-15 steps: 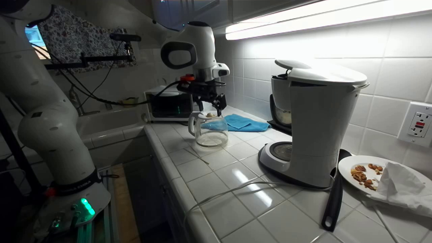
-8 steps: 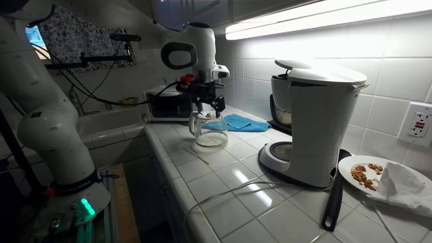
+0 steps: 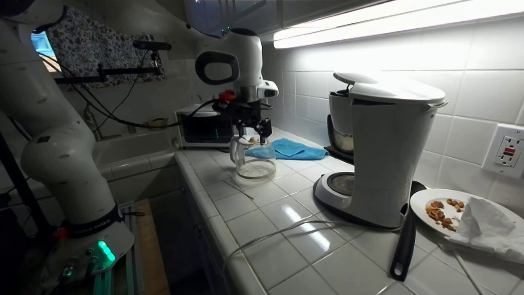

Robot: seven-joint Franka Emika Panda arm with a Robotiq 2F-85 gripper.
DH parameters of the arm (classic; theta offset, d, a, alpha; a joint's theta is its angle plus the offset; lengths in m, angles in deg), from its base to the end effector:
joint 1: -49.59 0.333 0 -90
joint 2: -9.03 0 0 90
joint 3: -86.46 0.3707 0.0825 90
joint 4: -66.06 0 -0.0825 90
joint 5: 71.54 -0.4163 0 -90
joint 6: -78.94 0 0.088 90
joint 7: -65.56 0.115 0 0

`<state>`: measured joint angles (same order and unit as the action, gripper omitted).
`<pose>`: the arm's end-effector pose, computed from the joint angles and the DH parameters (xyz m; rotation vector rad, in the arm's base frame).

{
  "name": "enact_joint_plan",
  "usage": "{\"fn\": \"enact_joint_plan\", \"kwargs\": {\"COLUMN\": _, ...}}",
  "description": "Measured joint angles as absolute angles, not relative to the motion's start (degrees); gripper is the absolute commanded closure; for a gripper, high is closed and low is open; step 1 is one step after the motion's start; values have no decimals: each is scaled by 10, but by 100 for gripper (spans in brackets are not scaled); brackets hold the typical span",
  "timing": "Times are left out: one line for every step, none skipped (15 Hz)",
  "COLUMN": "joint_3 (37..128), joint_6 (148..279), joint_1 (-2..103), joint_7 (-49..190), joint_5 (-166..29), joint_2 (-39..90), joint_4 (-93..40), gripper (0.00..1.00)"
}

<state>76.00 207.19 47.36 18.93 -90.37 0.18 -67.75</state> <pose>0.4985 -0.1021 0.4319 -2.8447 -0.5705 -0.2756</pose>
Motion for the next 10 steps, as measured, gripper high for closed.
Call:
{"fn": "enact_joint_plan", "kwargs": {"joint_3": 759, "joint_6": 2069, "joint_1": 473, "joint_7": 189, "joint_5": -910, "joint_2": 2, "joint_4": -677, "gripper": 0}}
{"fn": "enact_joint_plan", "kwargs": {"joint_3": 758, "joint_6": 2066, "joint_1": 473, "joint_7": 189, "joint_5": -917, "joint_2": 2, "joint_4": -677, "gripper": 0}}
{"fn": "enact_joint_plan", "kwargs": {"joint_3": 757, "joint_6": 2065, "joint_1": 473, "joint_7": 189, "joint_5": -924, "joint_2": 1, "joint_4": -677, "gripper": 0}}
{"fn": "enact_joint_plan", "kwargs": {"joint_3": 756, "joint_6": 2064, "joint_1": 472, "joint_7": 189, "joint_5": -929, "joint_2": 1, "joint_4": -677, "gripper": 0}}
{"fn": "enact_joint_plan", "kwargs": {"joint_3": 756, "joint_6": 2064, "joint_1": 472, "joint_7": 189, "joint_5": -934, "joint_2": 1, "joint_4": -677, "gripper": 0}}
{"fn": "enact_joint_plan", "kwargs": {"joint_3": 755, "joint_6": 2064, "joint_1": 472, "joint_7": 189, "joint_5": -938, "joint_2": 0, "joint_4": -677, "gripper": 0}}
{"fn": "enact_joint_plan", "kwargs": {"joint_3": 755, "joint_6": 2064, "joint_1": 471, "joint_7": 189, "joint_5": -941, "joint_2": -1, "joint_4": -677, "gripper": 0}}
{"fn": "enact_joint_plan", "kwargs": {"joint_3": 755, "joint_6": 2064, "joint_1": 471, "joint_7": 189, "joint_5": -942, "joint_2": -2, "joint_4": -676, "gripper": 0}}
{"fn": "enact_joint_plan", "kwargs": {"joint_3": 754, "joint_6": 2064, "joint_1": 470, "joint_7": 189, "joint_5": -946, "joint_2": -2, "joint_4": -676, "gripper": 0}}
{"fn": "enact_joint_plan", "kwargs": {"joint_3": 754, "joint_6": 2063, "joint_1": 470, "joint_7": 189, "joint_5": -952, "joint_2": -3, "joint_4": -676, "gripper": 0}}
